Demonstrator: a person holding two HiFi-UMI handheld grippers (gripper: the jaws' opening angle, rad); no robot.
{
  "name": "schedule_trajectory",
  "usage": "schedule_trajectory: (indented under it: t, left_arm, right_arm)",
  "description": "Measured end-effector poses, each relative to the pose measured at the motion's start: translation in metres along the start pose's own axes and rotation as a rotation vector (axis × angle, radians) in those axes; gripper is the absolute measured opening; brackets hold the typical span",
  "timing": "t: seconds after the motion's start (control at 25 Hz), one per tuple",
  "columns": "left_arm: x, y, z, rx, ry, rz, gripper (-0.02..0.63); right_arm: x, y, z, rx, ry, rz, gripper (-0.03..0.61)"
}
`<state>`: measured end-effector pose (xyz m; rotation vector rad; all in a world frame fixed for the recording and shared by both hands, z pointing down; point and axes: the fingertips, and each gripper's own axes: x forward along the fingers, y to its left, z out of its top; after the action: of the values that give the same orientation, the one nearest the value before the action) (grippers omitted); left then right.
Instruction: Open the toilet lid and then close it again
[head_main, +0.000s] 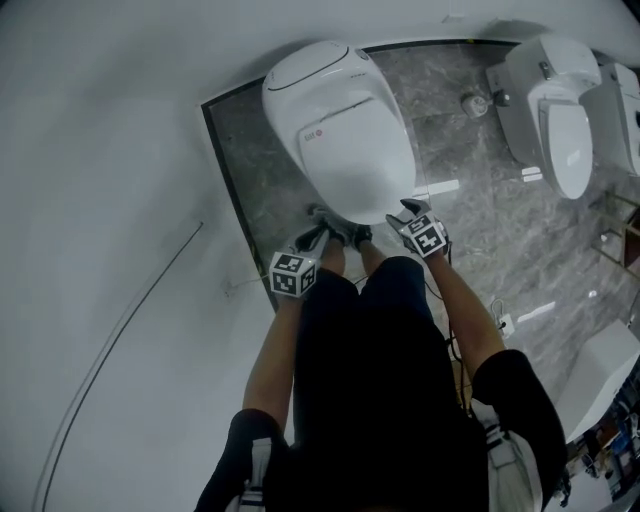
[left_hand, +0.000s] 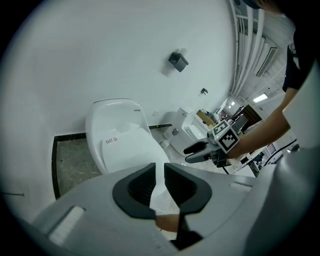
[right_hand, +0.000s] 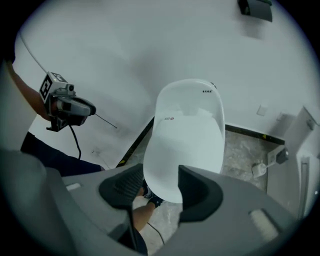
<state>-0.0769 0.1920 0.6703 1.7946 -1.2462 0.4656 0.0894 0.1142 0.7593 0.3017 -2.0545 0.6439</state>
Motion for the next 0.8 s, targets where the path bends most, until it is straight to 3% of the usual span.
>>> schedule_trajectory:
  t: [0.08, 0.32, 0.48, 0.8]
  left_arm:
    - [-0.003, -0.007, 0.007, 0.017, -0.009, -0.009, 0.062]
    - [-0.015, -0.038, 0.029, 0.090, -0.022, -0.042, 0.060]
    - [-0.029, -0.063, 0.056, 0.147, -0.078, -0.084, 0.051]
    - [-0.070, -0.096, 0.127, 0.247, -0.219, -0.094, 0.025]
  right_arm:
    - [-0.019, 0.005, 0.013, -0.036, -0.025, -0.005, 0.158]
    - [-0.086, 0.038, 0.055, -0.120, -0.145, 0.037, 0.005]
    - [-0.134, 0.064, 0.089, -0.187, -0.237, 0.055, 0.005]
    - [-0.206, 0.087, 0.128, -0.207, -0.407, 0.041, 0.005]
